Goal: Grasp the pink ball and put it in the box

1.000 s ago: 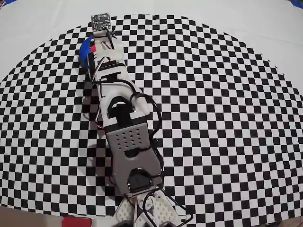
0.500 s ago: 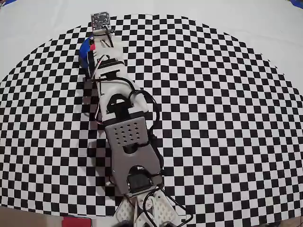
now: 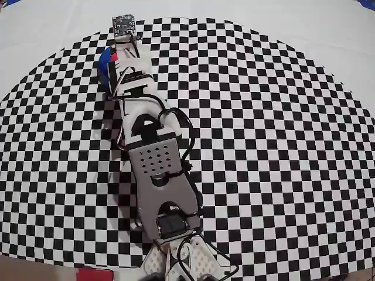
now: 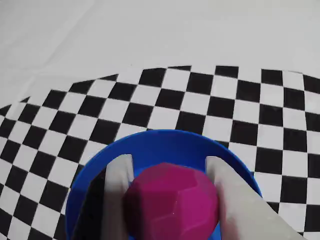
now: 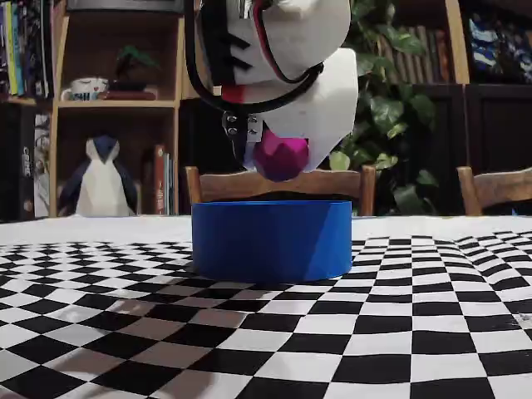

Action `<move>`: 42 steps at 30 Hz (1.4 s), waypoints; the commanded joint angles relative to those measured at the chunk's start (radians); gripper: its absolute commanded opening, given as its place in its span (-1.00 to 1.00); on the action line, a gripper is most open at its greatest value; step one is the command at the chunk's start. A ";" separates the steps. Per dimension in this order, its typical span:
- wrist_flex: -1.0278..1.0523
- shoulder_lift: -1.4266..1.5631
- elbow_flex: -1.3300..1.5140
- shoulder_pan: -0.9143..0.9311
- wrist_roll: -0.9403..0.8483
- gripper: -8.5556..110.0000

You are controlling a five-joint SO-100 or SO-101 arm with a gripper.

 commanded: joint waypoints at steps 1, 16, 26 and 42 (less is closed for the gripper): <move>-0.012 0.006 -0.057 -0.006 0.005 -0.85; -0.011 -0.046 -0.110 0.000 0.003 -0.85; -0.011 -0.064 -0.126 0.002 0.005 -0.85; -0.017 -0.067 -0.127 0.006 0.035 -0.21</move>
